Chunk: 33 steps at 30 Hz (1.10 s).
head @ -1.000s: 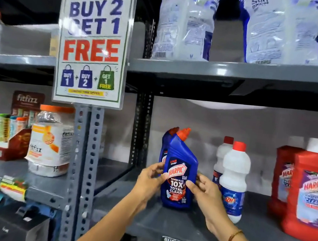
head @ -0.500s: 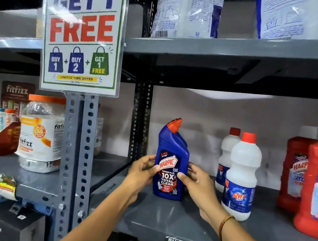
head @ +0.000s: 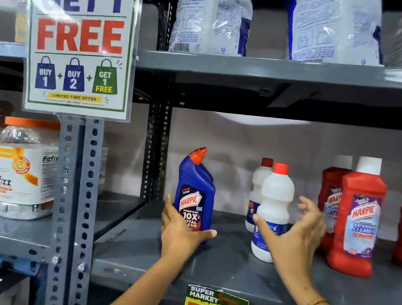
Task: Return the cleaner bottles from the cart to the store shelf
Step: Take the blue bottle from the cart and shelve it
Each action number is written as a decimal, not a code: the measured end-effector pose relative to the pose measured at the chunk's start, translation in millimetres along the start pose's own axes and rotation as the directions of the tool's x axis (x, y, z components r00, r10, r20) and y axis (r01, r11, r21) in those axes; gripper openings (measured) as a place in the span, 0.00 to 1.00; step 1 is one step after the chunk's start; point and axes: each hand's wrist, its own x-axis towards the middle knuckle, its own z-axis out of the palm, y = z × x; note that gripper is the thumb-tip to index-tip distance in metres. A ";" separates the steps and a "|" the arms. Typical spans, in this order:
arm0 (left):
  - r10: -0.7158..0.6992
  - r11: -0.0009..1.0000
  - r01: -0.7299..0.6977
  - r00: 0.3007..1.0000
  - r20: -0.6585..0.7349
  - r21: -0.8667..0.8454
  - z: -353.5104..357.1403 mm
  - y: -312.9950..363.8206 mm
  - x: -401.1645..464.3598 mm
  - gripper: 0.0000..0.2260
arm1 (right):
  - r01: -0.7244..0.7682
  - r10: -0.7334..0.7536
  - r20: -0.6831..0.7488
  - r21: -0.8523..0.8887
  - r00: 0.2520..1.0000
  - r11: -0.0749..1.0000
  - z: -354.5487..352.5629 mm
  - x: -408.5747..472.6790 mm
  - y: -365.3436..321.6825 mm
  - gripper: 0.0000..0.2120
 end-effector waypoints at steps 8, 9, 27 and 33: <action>0.038 0.988 -0.020 0.992 -0.117 0.155 16.3 8.5 2.5 0.56 | -0.412 0.370 0.495 -0.026 0.786 0.911 9.3 2.6 39.4 0.43; 0.035 0.987 -0.016 0.992 -0.118 0.162 16.8 8.8 3.5 0.54 | -0.404 0.380 0.487 -0.059 0.787 0.913 11.5 2.5 41.1 0.40; 0.082 0.986 -0.062 0.989 -0.124 0.155 1.6 9.7 -9.9 0.63 | -0.464 0.375 0.556 0.021 0.742 0.886 3.4 -1.4 32.9 0.49; 0.318 0.947 -0.293 0.915 -0.248 0.133 -24.6 36.2 -53.2 0.54 | -0.477 0.359 0.509 0.118 0.782 0.871 -44.7 -4.8 15.2 0.57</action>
